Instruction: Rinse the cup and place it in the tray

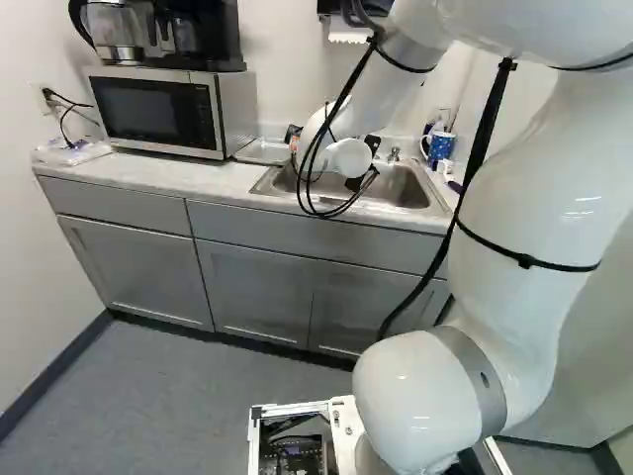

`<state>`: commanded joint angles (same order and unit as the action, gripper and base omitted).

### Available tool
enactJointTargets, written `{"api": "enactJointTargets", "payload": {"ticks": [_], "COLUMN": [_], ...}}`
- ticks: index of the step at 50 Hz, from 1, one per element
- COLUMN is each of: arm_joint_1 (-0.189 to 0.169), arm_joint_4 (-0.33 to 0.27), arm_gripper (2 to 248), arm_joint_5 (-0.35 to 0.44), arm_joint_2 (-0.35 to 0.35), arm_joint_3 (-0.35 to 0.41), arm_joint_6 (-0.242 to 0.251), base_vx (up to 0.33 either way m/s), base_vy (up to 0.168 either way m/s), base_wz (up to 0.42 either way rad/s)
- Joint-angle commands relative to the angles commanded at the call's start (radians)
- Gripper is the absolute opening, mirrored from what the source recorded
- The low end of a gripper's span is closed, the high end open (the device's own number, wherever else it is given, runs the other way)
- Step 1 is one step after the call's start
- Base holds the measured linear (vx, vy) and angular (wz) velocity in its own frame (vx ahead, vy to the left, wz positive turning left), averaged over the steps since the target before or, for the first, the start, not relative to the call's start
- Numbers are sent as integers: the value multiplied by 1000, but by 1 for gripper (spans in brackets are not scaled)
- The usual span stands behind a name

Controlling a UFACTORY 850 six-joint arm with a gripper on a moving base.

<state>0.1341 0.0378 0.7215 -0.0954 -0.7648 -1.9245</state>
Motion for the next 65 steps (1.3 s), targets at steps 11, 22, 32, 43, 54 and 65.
{"api": "enactJointTargets", "payload": {"ticks": [11, 22, 32, 43, 54, 65], "arm_joint_1": [0, 0, 0, 0, 0, 0], "arm_joint_4": [0, 0, 0, 0, 0, 0], "arm_gripper": [121, 121, 121, 121, 121, 121], "arm_joint_5": [0, 0, 0, 0, 0, 0], "arm_joint_2": [0, 0, 0, 0, 0, 0], "arm_joint_3": [0, 0, 0, 0, 0, 0], "arm_joint_6": [0, 0, 2, 87, 200, 316], "base_vx": [0, 0, 0, 0, 0, 0], "base_vy": [0, 0, 0, 0, 0, 0], "base_wz": [0, 0, 0, 0, 0, 0]}}
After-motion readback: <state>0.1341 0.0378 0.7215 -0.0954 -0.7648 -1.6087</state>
